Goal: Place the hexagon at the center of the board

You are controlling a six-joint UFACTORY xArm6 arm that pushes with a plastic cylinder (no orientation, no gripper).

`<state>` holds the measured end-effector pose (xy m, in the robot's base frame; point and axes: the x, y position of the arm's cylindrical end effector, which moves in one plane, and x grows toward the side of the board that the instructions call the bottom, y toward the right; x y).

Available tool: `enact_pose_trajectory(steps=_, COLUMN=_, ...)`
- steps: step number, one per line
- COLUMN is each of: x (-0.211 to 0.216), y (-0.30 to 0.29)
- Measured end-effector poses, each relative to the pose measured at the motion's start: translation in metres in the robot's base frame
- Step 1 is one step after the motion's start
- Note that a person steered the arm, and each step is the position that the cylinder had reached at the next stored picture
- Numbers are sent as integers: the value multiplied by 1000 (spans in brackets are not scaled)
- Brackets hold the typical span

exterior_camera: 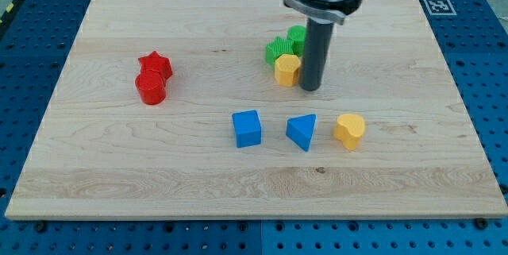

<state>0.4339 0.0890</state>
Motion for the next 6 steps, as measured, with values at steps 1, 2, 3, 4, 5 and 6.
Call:
enact_pose_trajectory(steps=1, x=-4, y=26)
enact_pose_trajectory(steps=2, x=-4, y=21)
enact_pose_trajectory(steps=3, x=-4, y=10)
enact_pose_trajectory(steps=4, x=-6, y=-15)
enact_pose_trajectory(steps=5, x=-6, y=-38)
enact_pose_trajectory(steps=6, x=-7, y=-48)
